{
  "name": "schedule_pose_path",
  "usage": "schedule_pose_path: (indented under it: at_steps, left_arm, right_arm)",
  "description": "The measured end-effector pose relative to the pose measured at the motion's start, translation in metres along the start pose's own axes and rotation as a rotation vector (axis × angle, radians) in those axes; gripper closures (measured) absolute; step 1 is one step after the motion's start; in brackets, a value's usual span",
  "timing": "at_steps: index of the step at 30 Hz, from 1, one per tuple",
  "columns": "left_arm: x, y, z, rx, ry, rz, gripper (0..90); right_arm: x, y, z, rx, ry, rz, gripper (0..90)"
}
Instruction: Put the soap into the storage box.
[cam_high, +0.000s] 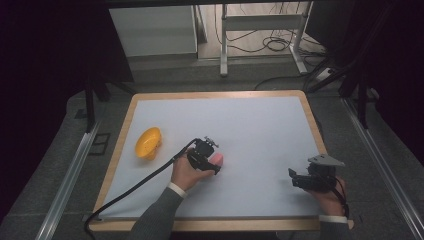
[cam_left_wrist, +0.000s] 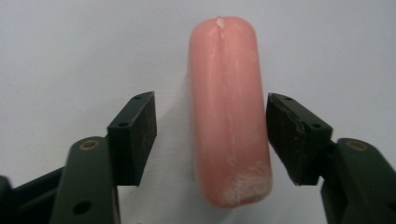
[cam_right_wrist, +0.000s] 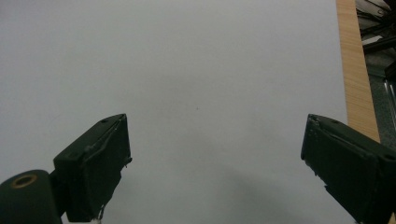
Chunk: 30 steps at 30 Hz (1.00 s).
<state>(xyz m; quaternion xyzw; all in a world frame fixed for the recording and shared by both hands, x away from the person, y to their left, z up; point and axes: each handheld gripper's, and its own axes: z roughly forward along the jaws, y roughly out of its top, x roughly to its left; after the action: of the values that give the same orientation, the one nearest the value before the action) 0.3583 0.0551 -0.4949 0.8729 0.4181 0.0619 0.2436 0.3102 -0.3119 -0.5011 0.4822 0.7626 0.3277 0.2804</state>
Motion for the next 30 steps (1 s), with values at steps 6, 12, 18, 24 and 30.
schedule_pose_path:
  at_steps: [6, 12, 18, 24, 30]
  left_arm:
    - [0.001, 0.001, 0.004, 0.004, -0.039, -0.003, 53.0]
    - [0.002, 0.000, 0.003, 0.000, -0.032, 0.005, 59.8]
    - [0.003, 0.000, 0.003, -0.004, -0.029, 0.013, 60.0]
    - [0.003, -0.001, -0.005, -0.023, -0.032, 0.020, 60.0]
    - [0.004, -0.001, -0.016, -0.040, -0.029, 0.028, 60.1]
  right_arm:
    - [-0.001, 0.000, 0.000, 0.003, -0.004, 0.004, 7.9]
    - [-0.001, -0.001, 0.000, 0.004, -0.010, 0.005, 8.0]
    - [-0.001, -0.001, 0.000, 0.004, -0.011, 0.006, 8.0]
    - [-0.002, -0.001, 0.000, 0.005, -0.013, 0.008, 8.0]
    - [-0.002, -0.001, 0.000, 0.004, -0.014, 0.009, 7.9]
